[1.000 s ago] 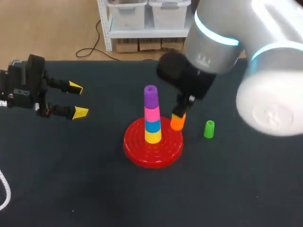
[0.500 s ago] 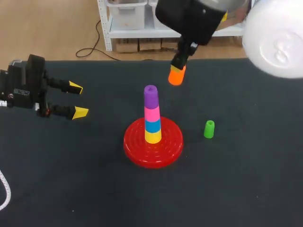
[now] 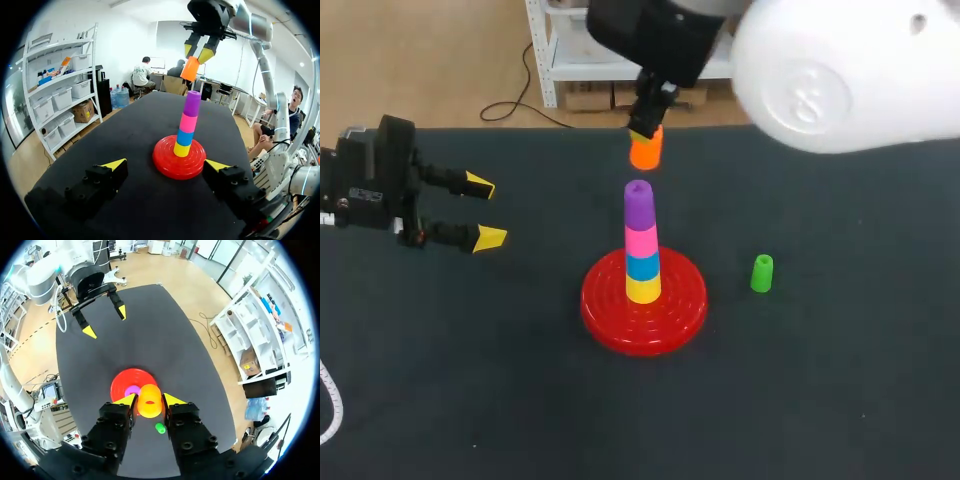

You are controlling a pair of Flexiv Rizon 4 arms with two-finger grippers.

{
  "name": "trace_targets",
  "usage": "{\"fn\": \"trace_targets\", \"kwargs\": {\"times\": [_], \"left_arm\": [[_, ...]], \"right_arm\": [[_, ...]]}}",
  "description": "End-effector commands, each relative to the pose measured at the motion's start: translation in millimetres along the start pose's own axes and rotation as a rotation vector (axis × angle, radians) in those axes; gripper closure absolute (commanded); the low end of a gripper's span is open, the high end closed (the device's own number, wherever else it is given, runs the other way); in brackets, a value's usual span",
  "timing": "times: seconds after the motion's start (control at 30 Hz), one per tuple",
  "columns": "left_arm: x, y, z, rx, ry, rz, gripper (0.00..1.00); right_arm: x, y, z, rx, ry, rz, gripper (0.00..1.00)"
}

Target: Pick up and stack the cylinders on the red base in this order: pink,purple,orange,green

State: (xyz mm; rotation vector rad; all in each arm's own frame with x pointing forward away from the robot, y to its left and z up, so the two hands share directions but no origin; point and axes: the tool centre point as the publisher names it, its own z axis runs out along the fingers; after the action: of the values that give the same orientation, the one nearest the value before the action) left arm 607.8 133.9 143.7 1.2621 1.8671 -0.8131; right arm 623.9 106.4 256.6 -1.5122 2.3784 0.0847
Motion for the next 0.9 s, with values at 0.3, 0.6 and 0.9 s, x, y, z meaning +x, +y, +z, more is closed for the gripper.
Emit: {"fn": "trace_targets", "kwargs": {"times": [0.3, 0.6, 0.9], "left_arm": [[1.3, 0.0, 0.4, -0.001, -0.005, 0.002, 0.0], [1.3, 0.0, 0.4, -0.001, -0.005, 0.002, 0.0], [1.3, 0.0, 0.4, -0.001, -0.005, 0.002, 0.0]], "right_arm": [[-16.5, 4.8, 13.2, -0.034, 0.061, -0.006, 1.0], [-8.5, 11.5, 12.3, -0.061, 0.078, -0.002, 1.0], [-1.7, 15.9, 14.8, -0.074, 0.105, -0.011, 1.0]]}}
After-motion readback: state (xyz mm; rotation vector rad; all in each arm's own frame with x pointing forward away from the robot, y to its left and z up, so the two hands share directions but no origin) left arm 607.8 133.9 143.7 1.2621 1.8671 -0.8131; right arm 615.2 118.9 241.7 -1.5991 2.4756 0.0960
